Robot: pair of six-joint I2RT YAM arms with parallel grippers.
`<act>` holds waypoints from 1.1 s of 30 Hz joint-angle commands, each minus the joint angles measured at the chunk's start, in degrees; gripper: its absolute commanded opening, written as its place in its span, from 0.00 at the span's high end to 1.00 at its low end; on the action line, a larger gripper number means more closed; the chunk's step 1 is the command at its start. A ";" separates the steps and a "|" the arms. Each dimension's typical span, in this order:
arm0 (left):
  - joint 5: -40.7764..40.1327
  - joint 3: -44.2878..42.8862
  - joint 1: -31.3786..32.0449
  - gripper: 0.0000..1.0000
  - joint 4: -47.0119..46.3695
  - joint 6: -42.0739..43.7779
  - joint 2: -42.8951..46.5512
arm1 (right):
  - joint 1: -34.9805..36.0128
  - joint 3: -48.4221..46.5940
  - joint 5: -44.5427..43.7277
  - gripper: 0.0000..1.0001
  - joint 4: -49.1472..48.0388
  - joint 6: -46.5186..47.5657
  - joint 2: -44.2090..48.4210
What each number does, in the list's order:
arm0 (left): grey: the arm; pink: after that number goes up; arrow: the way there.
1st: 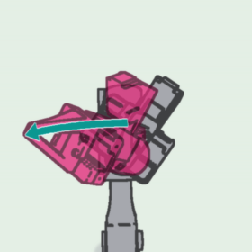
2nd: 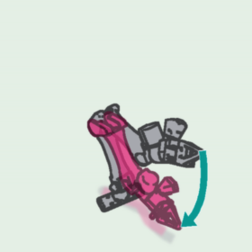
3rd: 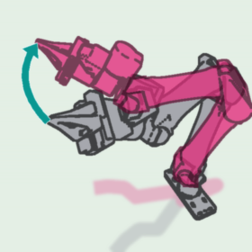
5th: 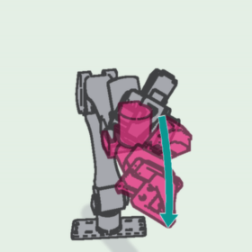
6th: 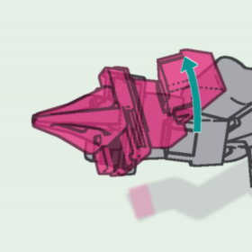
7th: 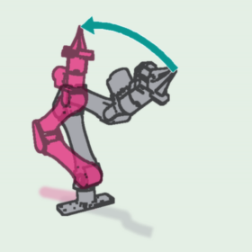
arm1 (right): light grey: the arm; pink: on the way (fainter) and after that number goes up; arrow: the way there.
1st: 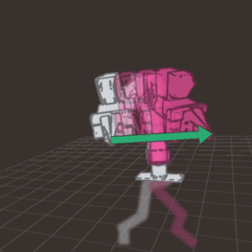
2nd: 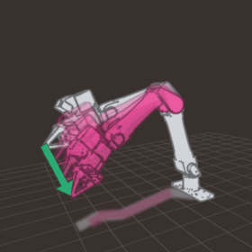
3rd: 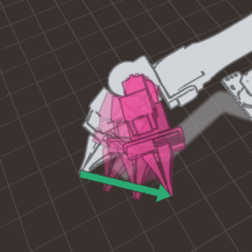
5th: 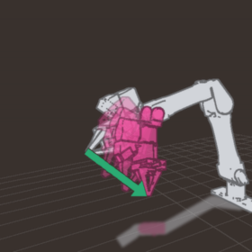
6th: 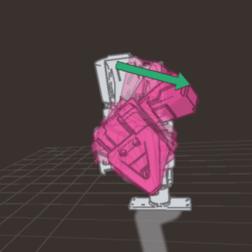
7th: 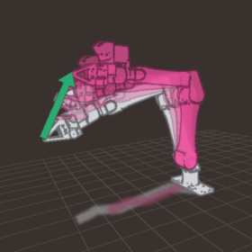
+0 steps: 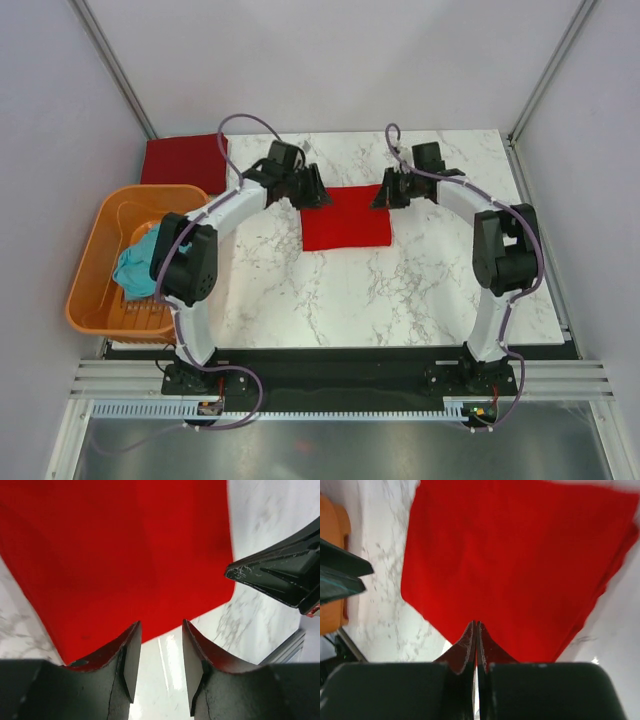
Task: Fold and stack the t-shirts
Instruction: Fold the tshirt, then neatly place the folded tshirt to the corner
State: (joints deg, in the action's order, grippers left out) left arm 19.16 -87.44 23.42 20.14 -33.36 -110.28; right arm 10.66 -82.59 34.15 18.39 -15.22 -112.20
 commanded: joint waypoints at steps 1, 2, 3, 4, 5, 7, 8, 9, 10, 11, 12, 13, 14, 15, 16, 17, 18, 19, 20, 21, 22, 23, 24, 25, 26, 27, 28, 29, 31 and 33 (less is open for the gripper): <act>-2.71 5.16 2.68 0.55 0.69 -2.41 -2.48 | 0.51 5.67 1.46 0.96 0.07 1.33 -0.47; -3.42 7.78 2.86 0.55 0.69 -3.36 -2.57 | 0.42 7.16 -2.38 0.96 0.15 2.03 -0.56; -5.08 9.03 2.86 0.55 0.69 -3.81 -2.66 | 0.51 7.70 -3.73 0.95 0.50 2.47 -0.91; -5.79 10.17 2.86 0.55 0.60 -4.16 -2.49 | 0.33 8.05 -4.26 0.94 0.68 2.91 -1.17; -6.15 11.84 2.77 0.56 0.60 -4.69 -2.14 | 0.24 8.23 -4.79 0.94 1.03 3.01 -1.18; -5.71 12.90 2.77 0.56 0.69 -4.87 0.66 | 0.24 8.23 -4.45 0.92 1.91 2.48 -0.13; -5.28 13.34 2.77 0.56 0.69 -4.95 2.07 | 0.33 8.40 -3.92 0.91 1.82 2.13 0.75; -4.23 13.52 2.77 0.55 0.69 -4.96 3.48 | 0.51 8.58 -3.22 0.89 1.91 1.69 2.67; -3.78 13.35 2.68 0.55 0.69 -4.69 6.54 | 0.85 8.58 -2.69 0.87 1.91 1.51 3.82; -3.17 12.91 2.77 0.54 0.78 -4.00 7.87 | 0.86 9.10 -2.08 0.86 2.00 1.16 5.05; -2.90 12.65 2.42 0.52 0.69 -3.55 9.28 | 1.03 9.37 -1.64 0.84 2.00 0.73 7.33; -2.90 12.30 2.07 0.51 0.78 -2.94 10.25 | 0.95 9.81 -1.81 0.78 2.09 -0.06 8.39; -3.07 12.21 1.55 0.50 0.69 -2.06 11.30 | 0.95 10.51 -2.16 0.74 2.00 -0.50 9.27; -3.42 12.03 0.41 0.45 0.69 -1.36 11.14 | 1.03 10.86 -3.38 0.69 2.00 -1.29 11.02; -3.77 11.33 -0.30 0.44 0.69 -0.48 10.88 | 1.03 11.30 -3.82 0.66 1.91 -3.56 11.91; -3.69 10.80 -1.61 0.44 0.60 1.44 9.22 | 1.21 12.53 -4.35 0.64 1.65 -4.63 13.57; -3.17 10.28 -2.23 0.44 0.60 2.24 8.16 | 2.08 13.15 -4.79 0.60 1.56 -5.42 14.46; -2.55 8.88 -2.76 0.43 0.69 3.30 6.93 | 2.78 13.76 -6.10 0.57 1.65 -5.69 15.34; -1.50 8.08 -3.20 0.42 0.60 3.83 5.09 | 3.49 14.99 -7.16 0.54 1.82 -5.87 17.17; -1.32 7.20 -3.81 0.41 0.69 4.44 4.12 | 4.71 15.61 -8.21 0.51 1.82 -6.13 18.06; -1.58 5.72 -3.99 0.40 0.60 5.32 3.50 | 5.25 16.57 -9.53 0.51 1.82 -6.83 18.94; -2.62 5.09 -4.34 0.37 0.69 5.59 2.80 | 5.69 16.93 -10.06 0.50 1.91 -6.92 20.08; -3.16 4.39 -4.52 0.37 0.60 5.85 1.31 | 6.39 17.11 -10.59 0.47 2.08 -7.10 20.44; -3.77 2.90 -4.70 0.37 0.69 6.12 0.51 | 6.66 17.37 -10.86 0.46 2.26 -7.10 20.97; -4.12 1.93 -5.13 0.36 0.60 6.55 -0.71 | 6.92 17.98 -11.73 0.46 2.26 -7.10 21.84; -4.04 0.01 -5.23 0.36 0.69 6.73 -2.81 | 7.18 18.25 -12.09 0.44 2.35 -7.19 22.29; -4.13 -0.88 -5.40 0.36 0.60 7.34 -4.05 | 7.10 18.77 -12.35 0.44 2.35 -7.36 22.90; -4.56 -1.85 -5.49 0.36 0.60 7.61 -5.20 | 7.19 18.86 -12.53 0.44 2.26 -7.54 23.78; -5.09 -3.96 -5.58 0.36 0.60 7.88 -8.00 | 7.19 19.30 -12.88 0.43 2.35 -7.63 24.75; -6.58 -5.45 -5.75 0.37 0.60 7.88 -9.42 | 7.27 19.39 -13.06 0.43 2.35 -7.72 25.63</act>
State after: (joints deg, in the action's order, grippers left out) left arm 15.05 -88.90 18.06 21.32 -28.75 -117.86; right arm 17.98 -63.22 22.74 21.50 -21.98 -89.84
